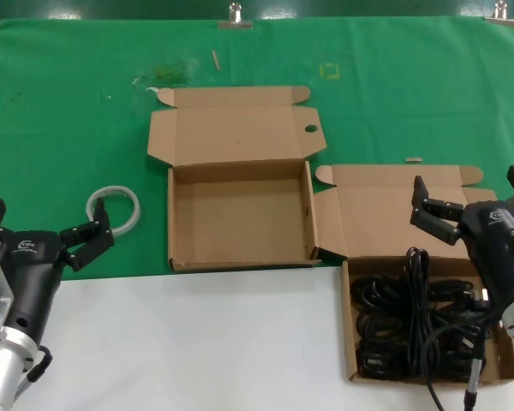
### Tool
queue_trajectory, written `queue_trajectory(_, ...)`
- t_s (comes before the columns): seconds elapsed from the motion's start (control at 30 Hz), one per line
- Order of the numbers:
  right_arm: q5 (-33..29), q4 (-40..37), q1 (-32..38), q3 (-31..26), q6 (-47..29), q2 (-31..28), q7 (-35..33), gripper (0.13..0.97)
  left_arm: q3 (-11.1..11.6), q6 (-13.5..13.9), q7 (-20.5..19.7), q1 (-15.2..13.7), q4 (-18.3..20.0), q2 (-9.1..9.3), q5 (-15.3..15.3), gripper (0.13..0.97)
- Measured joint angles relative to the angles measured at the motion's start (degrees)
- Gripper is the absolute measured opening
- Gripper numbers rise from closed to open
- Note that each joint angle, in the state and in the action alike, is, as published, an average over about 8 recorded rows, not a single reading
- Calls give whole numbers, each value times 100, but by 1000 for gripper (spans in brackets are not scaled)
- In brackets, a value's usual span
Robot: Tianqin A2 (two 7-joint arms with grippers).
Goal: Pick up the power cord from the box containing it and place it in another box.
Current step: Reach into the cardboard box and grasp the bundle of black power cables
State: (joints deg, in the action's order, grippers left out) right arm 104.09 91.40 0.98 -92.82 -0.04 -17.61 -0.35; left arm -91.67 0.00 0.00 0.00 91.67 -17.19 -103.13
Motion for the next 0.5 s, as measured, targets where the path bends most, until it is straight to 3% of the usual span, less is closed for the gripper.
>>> queue_trajectory(0.5,230,268,-70,-233,148,-232,52,966,0,0,0,0,0,0,0,966)
